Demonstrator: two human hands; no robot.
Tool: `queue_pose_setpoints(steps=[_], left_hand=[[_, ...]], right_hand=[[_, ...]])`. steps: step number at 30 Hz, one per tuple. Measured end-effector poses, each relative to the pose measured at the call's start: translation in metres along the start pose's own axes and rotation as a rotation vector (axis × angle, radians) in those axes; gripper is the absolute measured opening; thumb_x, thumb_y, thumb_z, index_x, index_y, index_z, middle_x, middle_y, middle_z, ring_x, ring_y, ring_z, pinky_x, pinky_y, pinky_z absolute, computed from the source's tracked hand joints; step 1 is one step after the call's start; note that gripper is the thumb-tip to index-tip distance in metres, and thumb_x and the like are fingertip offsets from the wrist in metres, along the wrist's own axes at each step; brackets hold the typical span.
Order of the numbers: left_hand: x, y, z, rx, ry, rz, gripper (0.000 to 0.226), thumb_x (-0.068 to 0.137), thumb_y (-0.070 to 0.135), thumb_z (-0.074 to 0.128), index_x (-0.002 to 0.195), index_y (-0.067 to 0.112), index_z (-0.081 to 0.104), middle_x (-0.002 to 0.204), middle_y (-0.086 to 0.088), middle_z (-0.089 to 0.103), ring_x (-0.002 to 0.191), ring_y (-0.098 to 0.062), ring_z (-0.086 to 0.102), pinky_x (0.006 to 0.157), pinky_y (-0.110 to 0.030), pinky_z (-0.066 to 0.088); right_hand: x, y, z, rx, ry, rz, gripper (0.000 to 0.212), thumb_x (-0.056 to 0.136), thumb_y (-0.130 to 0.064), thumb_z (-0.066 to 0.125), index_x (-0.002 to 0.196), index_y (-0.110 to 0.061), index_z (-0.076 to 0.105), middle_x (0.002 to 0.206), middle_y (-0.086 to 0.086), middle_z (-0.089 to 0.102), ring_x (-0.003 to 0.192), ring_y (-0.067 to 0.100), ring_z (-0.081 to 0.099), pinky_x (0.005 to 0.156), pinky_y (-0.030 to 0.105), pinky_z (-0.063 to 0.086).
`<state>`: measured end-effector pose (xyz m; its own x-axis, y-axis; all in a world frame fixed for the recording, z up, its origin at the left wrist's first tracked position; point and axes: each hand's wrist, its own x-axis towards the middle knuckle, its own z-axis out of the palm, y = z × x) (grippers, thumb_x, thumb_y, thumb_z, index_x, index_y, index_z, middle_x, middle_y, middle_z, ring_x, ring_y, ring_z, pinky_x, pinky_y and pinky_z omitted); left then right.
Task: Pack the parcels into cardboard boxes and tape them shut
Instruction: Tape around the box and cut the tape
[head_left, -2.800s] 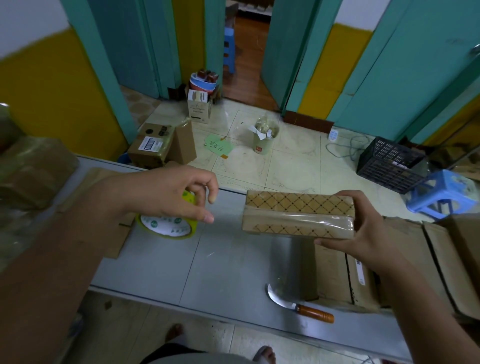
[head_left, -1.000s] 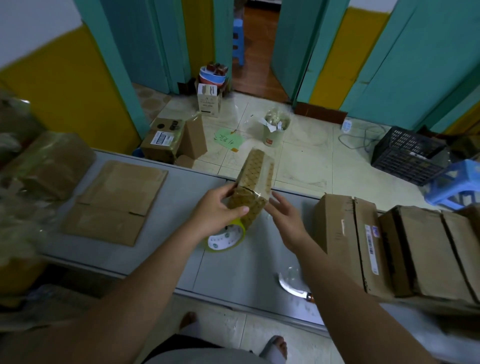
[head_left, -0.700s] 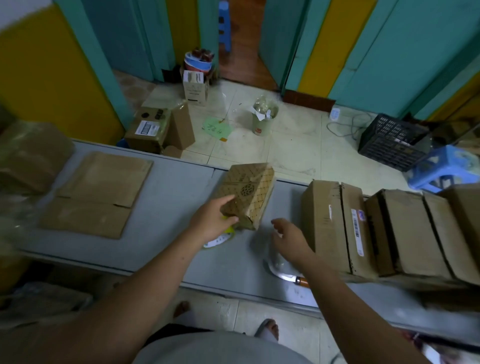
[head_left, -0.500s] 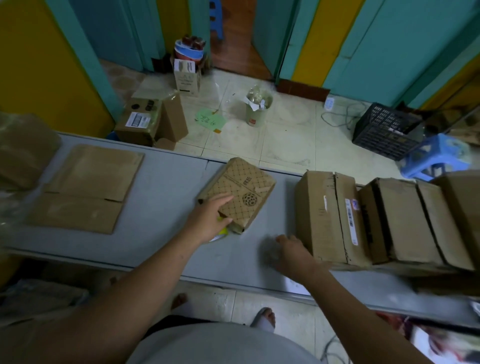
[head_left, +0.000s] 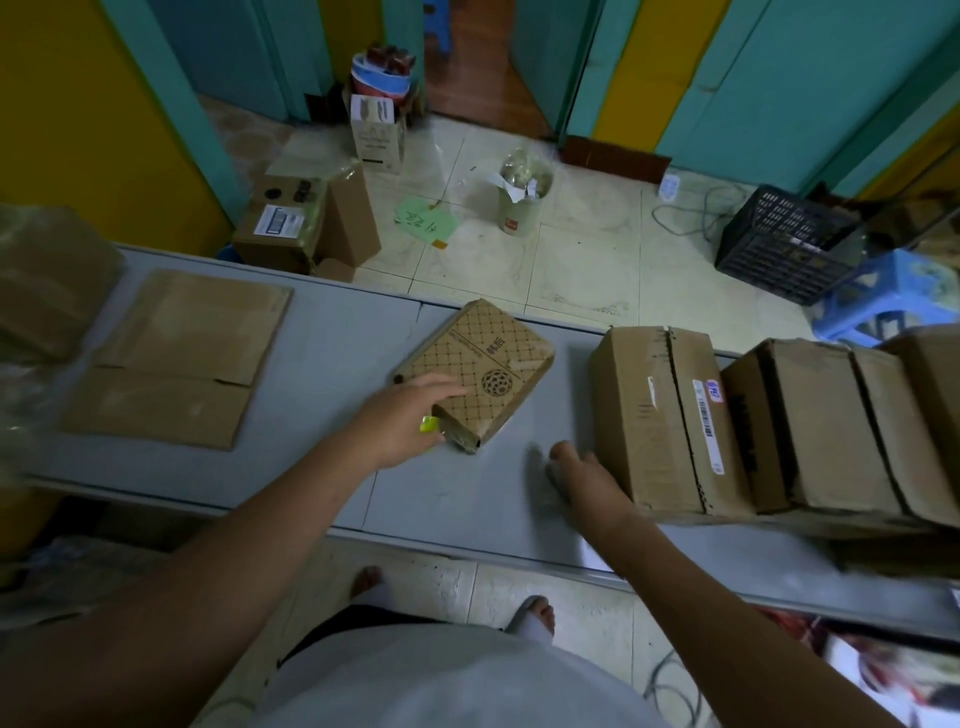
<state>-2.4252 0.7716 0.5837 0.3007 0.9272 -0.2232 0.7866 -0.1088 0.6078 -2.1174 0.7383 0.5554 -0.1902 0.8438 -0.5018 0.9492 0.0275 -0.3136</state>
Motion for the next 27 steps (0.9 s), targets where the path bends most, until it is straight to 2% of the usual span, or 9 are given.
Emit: queue_pose_setpoints(steps=[4,6,11,15,17,19,21,23,27], left_hand=[[-0.011,0.004,0.004,-0.006,0.015,0.002,0.081,0.09,0.02,0.08,0.157,0.041,0.041,0.16,0.022,0.037,0.119,-0.007,0.057,0.099,-0.033,0.055],[-0.014,0.007,0.009,0.017,0.021,0.015,0.081,0.092,0.021,0.078,0.158,0.043,0.036,0.16,0.022,0.035,0.126,-0.012,0.058,0.099,-0.038,0.057],[-0.022,0.013,0.021,0.103,0.051,0.016,0.081,0.096,0.025,0.074,0.16,0.042,0.027,0.163,0.018,0.03,0.121,-0.018,0.063,0.094,-0.043,0.059],[-0.027,0.008,0.027,0.116,0.045,0.025,0.08,0.096,0.028,0.073,0.161,0.04,0.027,0.162,0.022,0.025,0.105,-0.017,0.068,0.087,-0.04,0.061],[-0.028,0.006,0.027,0.1,0.022,0.035,0.08,0.095,0.029,0.073,0.161,0.039,0.028,0.161,0.023,0.022,0.102,-0.016,0.067,0.085,-0.039,0.06],[-0.029,0.005,0.027,0.078,-0.006,0.037,0.083,0.094,0.026,0.075,0.162,0.037,0.029,0.161,0.025,0.02,0.106,-0.014,0.065,0.087,-0.035,0.059],[-0.029,0.005,0.024,0.074,-0.026,0.025,0.088,0.091,0.029,0.079,0.162,0.036,0.028,0.161,0.027,0.017,0.113,-0.012,0.062,0.09,-0.033,0.058],[-0.028,0.005,0.022,0.109,-0.019,0.014,0.093,0.088,0.037,0.081,0.162,0.037,0.025,0.162,0.027,0.016,0.122,-0.013,0.057,0.094,-0.033,0.055],[-0.027,0.001,0.021,0.284,0.046,-0.039,0.113,0.074,0.062,0.084,0.162,0.04,0.017,0.165,0.015,0.013,0.148,-0.021,0.03,0.117,-0.048,0.035]], right_hand=[[-0.003,0.0,-0.001,0.181,0.086,-0.141,0.069,0.084,0.005,0.07,0.133,-0.035,0.043,0.123,-0.006,0.046,0.1,0.014,0.057,0.081,0.023,0.051],[0.006,-0.005,-0.002,0.318,0.102,-0.165,0.072,0.084,0.008,0.069,0.137,-0.035,0.046,0.122,-0.008,0.048,0.1,0.01,0.058,0.077,0.015,0.049],[0.017,-0.012,0.001,0.564,0.133,-0.092,0.063,0.09,0.0,0.07,0.14,-0.032,0.049,0.121,-0.007,0.058,0.106,0.01,0.062,0.088,0.024,0.055],[0.017,-0.011,0.004,0.443,0.22,-0.005,0.053,0.095,-0.017,0.072,0.143,-0.024,0.05,0.131,-0.001,0.055,0.112,0.013,0.06,0.088,0.018,0.048],[0.01,-0.012,0.005,0.385,0.22,0.047,0.062,0.092,-0.035,0.077,0.144,-0.025,0.046,0.135,-0.002,0.047,0.118,0.017,0.056,0.098,0.028,0.047],[0.002,-0.011,0.008,0.296,0.12,0.108,0.078,0.083,-0.048,0.083,0.145,-0.027,0.039,0.134,-0.001,0.043,0.116,0.02,0.054,0.102,0.04,0.05],[-0.002,-0.005,0.015,0.161,0.049,0.128,0.06,0.09,-0.043,0.076,0.135,-0.02,0.042,0.123,0.006,0.056,0.103,0.024,0.061,0.094,0.043,0.057],[-0.001,0.002,0.02,0.104,0.058,0.134,0.034,0.098,-0.042,0.065,0.114,-0.015,0.05,0.097,0.006,0.065,0.084,0.024,0.064,0.079,0.039,0.058],[0.001,0.006,0.02,0.194,0.088,0.148,0.022,0.102,-0.034,0.063,0.099,-0.012,0.06,0.085,0.004,0.066,0.068,0.018,0.06,0.061,0.03,0.047]])
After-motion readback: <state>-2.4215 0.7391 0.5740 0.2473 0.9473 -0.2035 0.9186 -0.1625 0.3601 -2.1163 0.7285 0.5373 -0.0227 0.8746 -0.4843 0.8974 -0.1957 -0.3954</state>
